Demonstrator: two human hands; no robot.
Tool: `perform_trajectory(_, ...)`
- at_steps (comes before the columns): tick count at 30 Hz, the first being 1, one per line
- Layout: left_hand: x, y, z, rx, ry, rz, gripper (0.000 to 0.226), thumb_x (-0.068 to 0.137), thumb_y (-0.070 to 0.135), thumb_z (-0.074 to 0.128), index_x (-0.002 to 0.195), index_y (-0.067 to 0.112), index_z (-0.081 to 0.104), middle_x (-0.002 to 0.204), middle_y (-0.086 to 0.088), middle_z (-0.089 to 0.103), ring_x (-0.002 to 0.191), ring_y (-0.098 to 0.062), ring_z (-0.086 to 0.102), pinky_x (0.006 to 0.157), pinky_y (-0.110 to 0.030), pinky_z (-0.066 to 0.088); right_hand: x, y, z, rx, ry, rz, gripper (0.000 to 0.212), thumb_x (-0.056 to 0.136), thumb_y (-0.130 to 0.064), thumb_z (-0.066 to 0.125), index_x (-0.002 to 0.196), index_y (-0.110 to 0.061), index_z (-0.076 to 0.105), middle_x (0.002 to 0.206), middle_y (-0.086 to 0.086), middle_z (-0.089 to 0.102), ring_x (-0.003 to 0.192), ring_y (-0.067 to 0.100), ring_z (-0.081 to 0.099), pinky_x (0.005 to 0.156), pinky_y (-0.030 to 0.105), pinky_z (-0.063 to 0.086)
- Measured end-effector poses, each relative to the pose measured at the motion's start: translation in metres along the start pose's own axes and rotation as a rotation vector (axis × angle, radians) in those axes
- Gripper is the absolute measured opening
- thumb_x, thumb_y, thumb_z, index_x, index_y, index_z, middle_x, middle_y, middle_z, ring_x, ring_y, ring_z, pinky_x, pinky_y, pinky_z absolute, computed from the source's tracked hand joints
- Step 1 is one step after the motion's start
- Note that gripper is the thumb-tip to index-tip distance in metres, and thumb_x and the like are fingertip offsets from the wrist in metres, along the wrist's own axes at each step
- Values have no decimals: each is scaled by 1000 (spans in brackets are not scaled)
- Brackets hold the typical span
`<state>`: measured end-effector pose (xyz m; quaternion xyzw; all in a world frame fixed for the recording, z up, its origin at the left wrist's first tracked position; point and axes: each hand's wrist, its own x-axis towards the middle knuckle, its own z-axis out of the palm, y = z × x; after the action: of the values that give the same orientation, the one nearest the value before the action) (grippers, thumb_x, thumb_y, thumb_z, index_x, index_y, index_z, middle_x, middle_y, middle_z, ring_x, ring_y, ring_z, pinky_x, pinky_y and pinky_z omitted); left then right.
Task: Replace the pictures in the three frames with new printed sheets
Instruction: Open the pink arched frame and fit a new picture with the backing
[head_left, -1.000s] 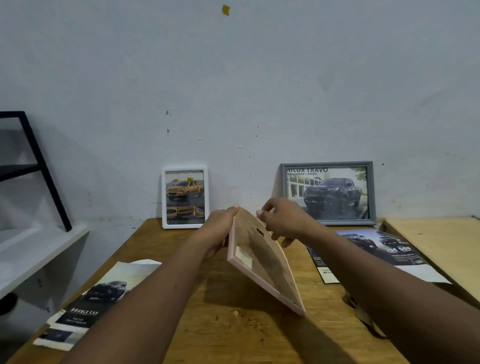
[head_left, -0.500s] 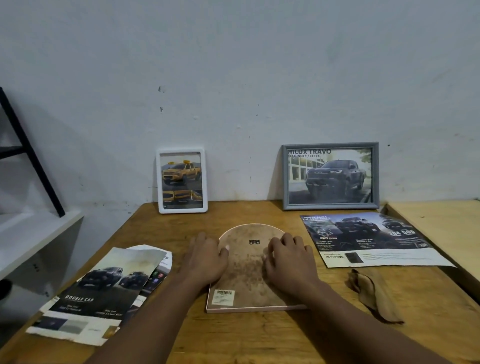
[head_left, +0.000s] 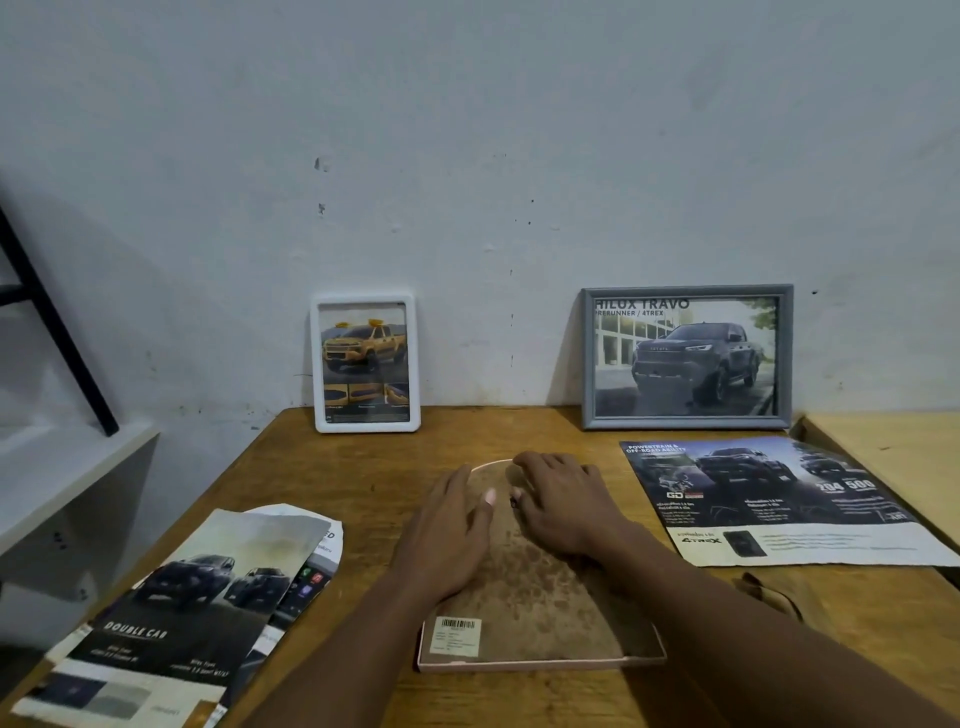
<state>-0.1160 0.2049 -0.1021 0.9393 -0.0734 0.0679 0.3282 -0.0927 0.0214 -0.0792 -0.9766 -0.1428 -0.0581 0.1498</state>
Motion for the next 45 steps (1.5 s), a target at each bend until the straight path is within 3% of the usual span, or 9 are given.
perform_trajectory(3,1,-3,2,-38,17,-8,92,82,89,9,149,33,38,151,7,46,134,-14,46,108,-47,44,10,2,2,16,13,2,53,97,-54,37,143,-27,40,146,-2,44,132,19,37,108,47,32)
perform_trajectory(6,2,-4,3,-49,6,-25,95,79,91,8,149,34,38,149,7,47,133,-14,47,107,-47,45,20,1,5,4,41,51,57,94,-62,37,134,-23,49,138,2,43,125,22,41,104,46,35)
perform_trajectory(12,3,3,-1,-15,-25,-61,72,98,69,27,157,28,27,161,4,34,143,-17,38,115,-45,37,27,3,8,38,57,-5,55,91,-65,43,134,-32,45,138,-7,46,126,16,40,103,47,33)
perform_trajectory(16,2,6,-1,-15,-24,-72,71,100,67,28,159,28,24,164,2,30,147,-19,33,117,-45,33,28,2,7,94,53,-24,60,92,-59,50,143,-33,36,144,-7,48,132,16,41,108,50,31)
perform_trajectory(20,2,7,-2,-29,-20,-80,71,100,66,28,159,28,22,164,2,29,147,-19,33,118,-43,32,32,3,6,120,30,-65,58,92,-55,52,142,-31,37,142,-5,49,129,15,43,109,48,32)
perform_trajectory(29,2,5,-2,-44,3,-75,70,101,65,30,160,28,21,164,3,29,147,-17,32,116,-39,30,58,-6,13,26,-46,-34,55,84,-66,47,123,-27,45,121,2,46,111,21,44,101,42,33)
perform_trajectory(35,6,0,1,-2,-7,-26,84,92,66,51,160,32,15,163,6,25,144,-16,36,114,-44,40,70,-10,9,-52,77,-16,59,80,-77,30,108,-27,41,104,4,59,94,22,46,85,43,41)
perform_trajectory(40,6,2,-3,-22,65,-23,88,88,69,57,158,38,15,156,6,26,143,-15,28,115,-40,34,71,-13,-8,116,160,-44,50,86,-70,46,112,-28,36,106,2,54,84,16,52,68,33,44)
perform_trajectory(45,10,7,-17,12,129,21,82,85,74,52,154,39,24,138,4,33,131,-16,36,106,-41,42,52,4,-37,340,151,135,53,86,-66,55,120,-27,41,114,2,52,98,20,55,76,37,49)
